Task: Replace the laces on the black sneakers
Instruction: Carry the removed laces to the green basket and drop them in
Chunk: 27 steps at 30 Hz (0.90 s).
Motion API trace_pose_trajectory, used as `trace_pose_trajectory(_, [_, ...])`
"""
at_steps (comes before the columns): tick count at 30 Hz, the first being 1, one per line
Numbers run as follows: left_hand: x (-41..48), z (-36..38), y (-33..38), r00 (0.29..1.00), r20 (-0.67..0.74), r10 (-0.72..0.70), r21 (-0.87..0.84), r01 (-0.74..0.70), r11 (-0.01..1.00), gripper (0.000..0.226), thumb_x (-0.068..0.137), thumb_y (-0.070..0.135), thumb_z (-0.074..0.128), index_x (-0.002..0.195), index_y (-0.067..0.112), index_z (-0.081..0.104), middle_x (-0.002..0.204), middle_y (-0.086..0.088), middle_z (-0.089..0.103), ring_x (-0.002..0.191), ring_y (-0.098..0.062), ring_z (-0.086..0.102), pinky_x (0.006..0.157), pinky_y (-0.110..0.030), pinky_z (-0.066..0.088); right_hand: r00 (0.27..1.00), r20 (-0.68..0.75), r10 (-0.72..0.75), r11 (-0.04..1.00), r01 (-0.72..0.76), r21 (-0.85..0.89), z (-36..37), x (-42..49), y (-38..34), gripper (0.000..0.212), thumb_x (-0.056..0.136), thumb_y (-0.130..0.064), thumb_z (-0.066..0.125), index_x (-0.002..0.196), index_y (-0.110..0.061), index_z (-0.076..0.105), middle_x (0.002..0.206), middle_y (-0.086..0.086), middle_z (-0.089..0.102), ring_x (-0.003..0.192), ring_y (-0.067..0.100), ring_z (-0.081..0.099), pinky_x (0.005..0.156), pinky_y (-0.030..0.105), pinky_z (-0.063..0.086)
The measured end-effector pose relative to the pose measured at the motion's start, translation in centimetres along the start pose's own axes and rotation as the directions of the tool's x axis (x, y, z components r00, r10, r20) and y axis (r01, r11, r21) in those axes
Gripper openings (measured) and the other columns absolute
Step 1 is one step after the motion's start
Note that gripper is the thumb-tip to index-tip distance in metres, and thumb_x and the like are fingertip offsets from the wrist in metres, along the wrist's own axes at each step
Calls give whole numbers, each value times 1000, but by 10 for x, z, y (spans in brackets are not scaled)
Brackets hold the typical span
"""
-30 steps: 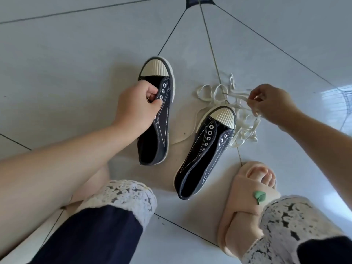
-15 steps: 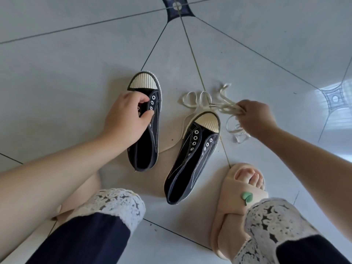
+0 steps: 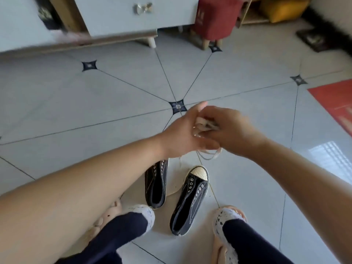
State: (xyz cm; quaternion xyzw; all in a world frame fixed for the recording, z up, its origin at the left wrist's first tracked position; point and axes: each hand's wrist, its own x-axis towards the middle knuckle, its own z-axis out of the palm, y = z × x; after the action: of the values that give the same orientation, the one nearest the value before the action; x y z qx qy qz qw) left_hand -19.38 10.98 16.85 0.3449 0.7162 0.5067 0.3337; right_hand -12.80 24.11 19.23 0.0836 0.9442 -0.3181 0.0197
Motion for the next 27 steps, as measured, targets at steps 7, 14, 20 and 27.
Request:
trace_pose_trajectory(7, [-76,-13,95,956,-244,161,-238,-221,946,26,91,16,53,110,32,58,99,3,64,92,-12,62,81,-33,53,966,-232,-117,986,140,86,-54,-46,-92,29,72,-14,70,91,-26,52,82,-12,52,71,3,48,60,5,36])
trace_pose_trajectory(14, [-134,-4,143,826,-562,-44,-523,-313,793,21,96,14,44,88,17,63,83,-6,68,71,-20,64,64,-30,53,916,-401,14,891,170,421,-38,-90,-150,36,76,-23,71,103,-21,47,102,-1,54,89,10,54,71,16,46])
trace_pose_trajectory(20, [-132,-25,142,771,-578,-268,-744,-364,560,15,96,15,45,87,9,55,67,-4,53,48,-11,60,55,-32,54,978,175,-113,523,-91,847,-14,-87,-146,16,90,-26,57,93,-11,58,73,5,62,61,13,62,58,25,52])
trace_pose_trajectory(27, [-80,-99,90,606,-732,-310,-554,-265,789,19,92,6,34,76,13,42,61,0,34,35,-5,25,37,-15,23,919,390,-54,790,-200,580,5,-25,-91,17,94,-19,51,87,-17,67,61,-9,47,59,8,48,74,27,44])
